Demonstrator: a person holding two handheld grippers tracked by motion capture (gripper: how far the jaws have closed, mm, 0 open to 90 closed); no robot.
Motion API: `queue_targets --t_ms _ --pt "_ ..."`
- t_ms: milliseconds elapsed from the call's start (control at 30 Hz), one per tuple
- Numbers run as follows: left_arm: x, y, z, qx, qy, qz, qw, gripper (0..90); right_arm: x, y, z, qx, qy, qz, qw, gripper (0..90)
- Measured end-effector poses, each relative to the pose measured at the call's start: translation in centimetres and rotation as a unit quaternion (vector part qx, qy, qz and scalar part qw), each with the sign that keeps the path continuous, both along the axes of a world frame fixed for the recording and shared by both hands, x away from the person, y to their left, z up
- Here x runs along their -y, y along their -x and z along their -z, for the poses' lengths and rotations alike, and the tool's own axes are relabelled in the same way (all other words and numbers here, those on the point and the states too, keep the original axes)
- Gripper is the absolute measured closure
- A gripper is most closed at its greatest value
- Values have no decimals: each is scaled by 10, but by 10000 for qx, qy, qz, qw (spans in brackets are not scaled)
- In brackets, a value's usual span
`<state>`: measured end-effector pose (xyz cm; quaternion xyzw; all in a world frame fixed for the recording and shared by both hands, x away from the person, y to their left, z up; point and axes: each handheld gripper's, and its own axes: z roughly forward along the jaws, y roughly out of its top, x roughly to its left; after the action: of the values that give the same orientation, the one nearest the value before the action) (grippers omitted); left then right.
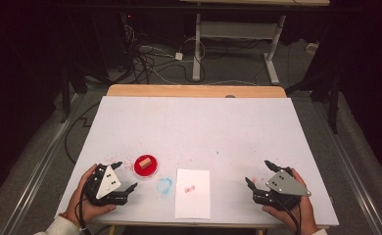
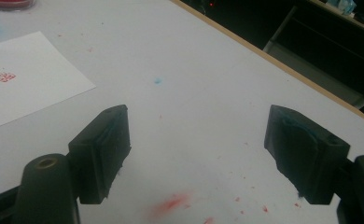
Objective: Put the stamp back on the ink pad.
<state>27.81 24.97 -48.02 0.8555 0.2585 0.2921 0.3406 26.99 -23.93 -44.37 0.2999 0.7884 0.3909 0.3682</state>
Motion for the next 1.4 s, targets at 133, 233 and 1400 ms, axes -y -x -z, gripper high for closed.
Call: queue_targets --t_ms 133,233,1400 --pt "-1 1 6 -123 -77 -2 9999 171 0 -1 1 -26 8 -12 10000 227" --pt "-1 1 8 -160 -117 12 9998 171 1 -2 1 -27 11 -18 10000 227" --pt "-3 3 7 -165 -1 4 9999 171 -6 -1 0 14 153 -114 9998 234"
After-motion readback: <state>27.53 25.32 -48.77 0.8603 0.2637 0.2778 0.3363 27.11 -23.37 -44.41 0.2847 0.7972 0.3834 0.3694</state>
